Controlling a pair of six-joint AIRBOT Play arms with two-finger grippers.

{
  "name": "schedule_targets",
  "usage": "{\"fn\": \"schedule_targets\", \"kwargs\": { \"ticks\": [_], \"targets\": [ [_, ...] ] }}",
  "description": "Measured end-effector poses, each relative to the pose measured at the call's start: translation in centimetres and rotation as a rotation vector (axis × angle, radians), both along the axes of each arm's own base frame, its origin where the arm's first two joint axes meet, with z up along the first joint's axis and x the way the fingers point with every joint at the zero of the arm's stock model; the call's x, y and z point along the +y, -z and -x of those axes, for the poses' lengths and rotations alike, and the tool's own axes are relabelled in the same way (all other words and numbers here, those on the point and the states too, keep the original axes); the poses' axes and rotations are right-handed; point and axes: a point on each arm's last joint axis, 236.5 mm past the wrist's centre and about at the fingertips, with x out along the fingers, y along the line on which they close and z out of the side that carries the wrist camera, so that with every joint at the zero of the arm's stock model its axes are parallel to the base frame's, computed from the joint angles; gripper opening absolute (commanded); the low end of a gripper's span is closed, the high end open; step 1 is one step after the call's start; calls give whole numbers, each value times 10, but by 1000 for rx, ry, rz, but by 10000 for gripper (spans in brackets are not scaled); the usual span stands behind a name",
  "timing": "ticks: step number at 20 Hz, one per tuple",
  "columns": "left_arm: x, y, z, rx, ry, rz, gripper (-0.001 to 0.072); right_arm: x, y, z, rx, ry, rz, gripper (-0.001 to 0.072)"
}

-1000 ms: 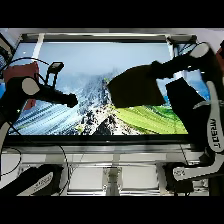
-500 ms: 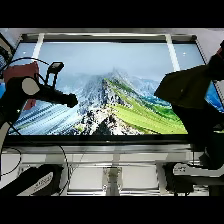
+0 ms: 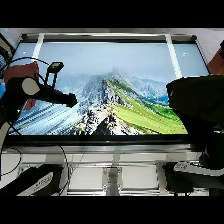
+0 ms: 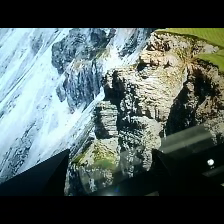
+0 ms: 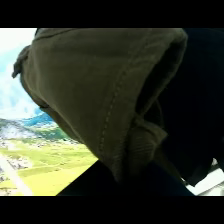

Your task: Fold the clothes and pants, and hang the long-sleeved shirts on hangers.

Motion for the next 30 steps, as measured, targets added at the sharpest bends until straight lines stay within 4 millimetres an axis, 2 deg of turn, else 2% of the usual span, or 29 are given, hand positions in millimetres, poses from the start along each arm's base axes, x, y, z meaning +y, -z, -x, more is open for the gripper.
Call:
{"fn": "schedule_targets", "kwargs": {
  "ticks": [1, 3, 4, 10, 13, 14, 15, 16, 19, 21, 23, 25, 26, 28, 30],
  "targets": [
    [0, 0, 0, 0, 0, 0, 584, -6, 2, 6, 20, 22, 11, 53],
    [0, 0, 0, -1, 0, -2, 585, -18, 7, 19, 68, 63, 36, 311],
    [1, 0, 0, -1, 0, -3, 584, -24, 9, 25, 92, 81, 52, 363],
    [1, 0, 0, -1, 0, -3, 585, -41, 17, 47, 185, 132, 99, 386],
    [1, 0, 0, -1, 0, -3, 585, -38, 17, 44, 184, 115, 95, 371],
    [1, 0, 0, -1, 0, -3, 585, -31, 17, 37, 170, 86, 84, 261],
    [1, 0, 0, -1, 0, -3, 585, -20, 17, 27, 151, 42, 73, 122],
    [1, 0, 0, -1, 0, -3, 585, -3, 16, 11, 121, -26, 53, 36],
    [1, 8, 4, 18, 0, -7, 585, 65, 16, -38, 63, -268, 36, 23],
    [3, 17, 9, 41, 0, -12, 585, 135, 17, -67, 38, -487, 30, 24],
    [4, 27, 15, 70, 0, -18, 585, 203, 19, -82, 31, -688, 55, 24],
    [5, 35, 21, 95, 1, -23, 585, 274, 26, -85, 34, -899, 107, 24],
    [5, 37, 22, 101, 1, -24, 585, 301, 32, -82, 49, -983, 134, 24],
    [6, 40, 24, 109, 2, -26, 585, 340, 51, -70, 94, -1113, 187, 24],
    [6, 42, 25, 114, 2, -27, 585, 363, 77, -55, 155, -1202, 206, 24]
  ]
}}
